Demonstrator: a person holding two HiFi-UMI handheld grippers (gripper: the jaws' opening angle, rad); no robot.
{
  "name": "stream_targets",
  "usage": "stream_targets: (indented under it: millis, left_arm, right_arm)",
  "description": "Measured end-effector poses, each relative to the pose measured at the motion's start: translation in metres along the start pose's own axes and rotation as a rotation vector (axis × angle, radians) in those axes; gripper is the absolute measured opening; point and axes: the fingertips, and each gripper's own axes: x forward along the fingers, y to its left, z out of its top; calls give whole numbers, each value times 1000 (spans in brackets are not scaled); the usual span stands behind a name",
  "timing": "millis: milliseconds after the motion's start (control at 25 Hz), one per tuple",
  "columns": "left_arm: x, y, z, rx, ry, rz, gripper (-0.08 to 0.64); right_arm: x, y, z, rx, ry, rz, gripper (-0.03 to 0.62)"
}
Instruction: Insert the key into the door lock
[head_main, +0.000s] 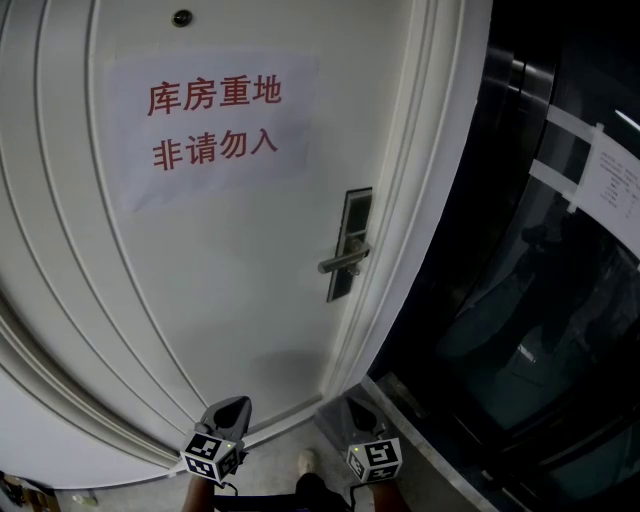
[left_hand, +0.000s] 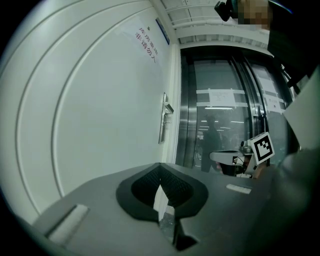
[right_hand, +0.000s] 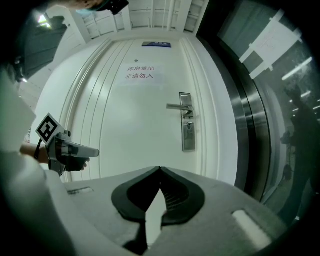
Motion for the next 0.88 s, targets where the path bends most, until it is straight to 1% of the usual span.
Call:
stream_targets:
  millis: [880]
  left_arm:
    - [-5, 3, 3, -3, -10, -13, 2]
  right_arm:
    - [3, 6, 5, -12, -7, -3, 2]
